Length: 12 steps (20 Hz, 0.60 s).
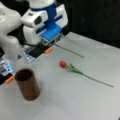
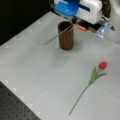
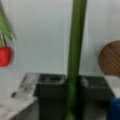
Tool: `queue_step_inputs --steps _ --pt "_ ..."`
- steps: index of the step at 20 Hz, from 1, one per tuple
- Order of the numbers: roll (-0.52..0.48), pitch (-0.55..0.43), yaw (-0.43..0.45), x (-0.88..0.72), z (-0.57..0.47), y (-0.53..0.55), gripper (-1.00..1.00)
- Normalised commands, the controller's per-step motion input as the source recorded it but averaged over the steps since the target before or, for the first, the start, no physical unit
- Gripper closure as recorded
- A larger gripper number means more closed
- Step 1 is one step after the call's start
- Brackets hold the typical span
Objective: Flower insertion into a vase
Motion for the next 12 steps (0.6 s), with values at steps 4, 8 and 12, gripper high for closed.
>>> queue_step_inputs --steps 4,8,12 --pt "0.046 -0.074 0.044 -0.70 -0.11 -0.41 1.00" --pt "-0.038 -0.121 0.144 -0.63 -0.13 -0.35 1.00" --pt "-0.128 -0.124 0.237 -0.65 -0.15 -0.37 1.00"
